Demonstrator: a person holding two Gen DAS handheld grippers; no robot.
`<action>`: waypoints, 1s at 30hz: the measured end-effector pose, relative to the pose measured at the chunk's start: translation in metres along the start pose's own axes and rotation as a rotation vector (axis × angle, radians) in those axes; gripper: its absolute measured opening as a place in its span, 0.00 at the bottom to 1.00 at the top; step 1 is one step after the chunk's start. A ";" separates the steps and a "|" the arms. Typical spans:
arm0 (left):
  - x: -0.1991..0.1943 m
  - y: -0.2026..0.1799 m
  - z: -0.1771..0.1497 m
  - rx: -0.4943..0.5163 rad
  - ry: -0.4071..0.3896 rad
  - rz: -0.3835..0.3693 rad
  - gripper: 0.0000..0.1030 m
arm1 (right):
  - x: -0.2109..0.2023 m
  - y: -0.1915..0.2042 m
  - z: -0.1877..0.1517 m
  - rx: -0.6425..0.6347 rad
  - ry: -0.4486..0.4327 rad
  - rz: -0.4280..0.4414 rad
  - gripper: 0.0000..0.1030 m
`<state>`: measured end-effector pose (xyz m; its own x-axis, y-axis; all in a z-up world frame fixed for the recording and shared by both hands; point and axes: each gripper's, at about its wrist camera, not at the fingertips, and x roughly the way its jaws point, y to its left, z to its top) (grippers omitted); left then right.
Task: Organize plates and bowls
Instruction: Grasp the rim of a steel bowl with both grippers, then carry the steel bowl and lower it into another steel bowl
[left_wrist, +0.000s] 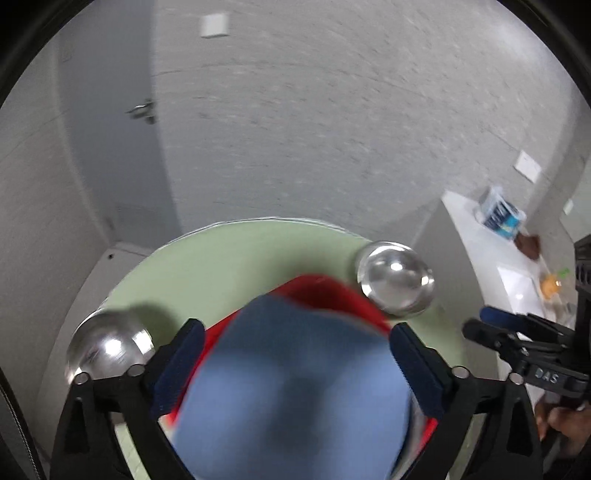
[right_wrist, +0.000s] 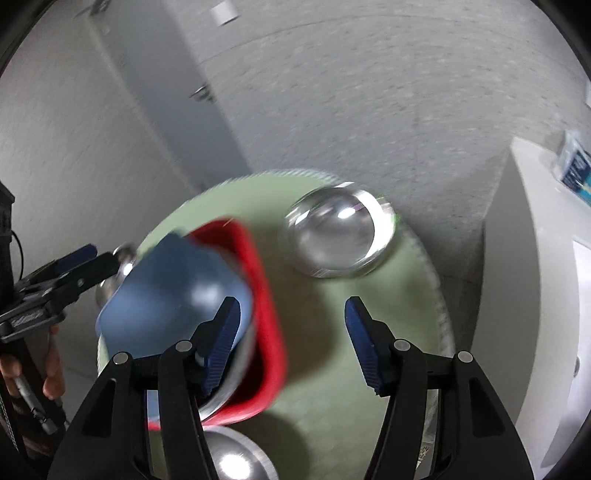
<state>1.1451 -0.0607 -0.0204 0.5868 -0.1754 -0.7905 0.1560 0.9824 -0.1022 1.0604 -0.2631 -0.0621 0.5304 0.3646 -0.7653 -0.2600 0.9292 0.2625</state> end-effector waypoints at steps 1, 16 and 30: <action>0.008 -0.011 0.008 0.017 0.009 -0.007 0.97 | 0.004 -0.009 0.003 0.019 -0.008 -0.011 0.61; 0.212 -0.106 0.086 0.175 0.326 0.158 0.89 | 0.112 -0.104 0.029 0.276 0.110 0.078 0.57; 0.261 -0.105 0.086 0.194 0.379 0.030 0.12 | 0.122 -0.100 0.021 0.331 0.123 0.167 0.25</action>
<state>1.3505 -0.2155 -0.1638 0.2658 -0.0754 -0.9611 0.3113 0.9502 0.0116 1.1678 -0.3107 -0.1693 0.3967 0.5217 -0.7553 -0.0497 0.8338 0.5498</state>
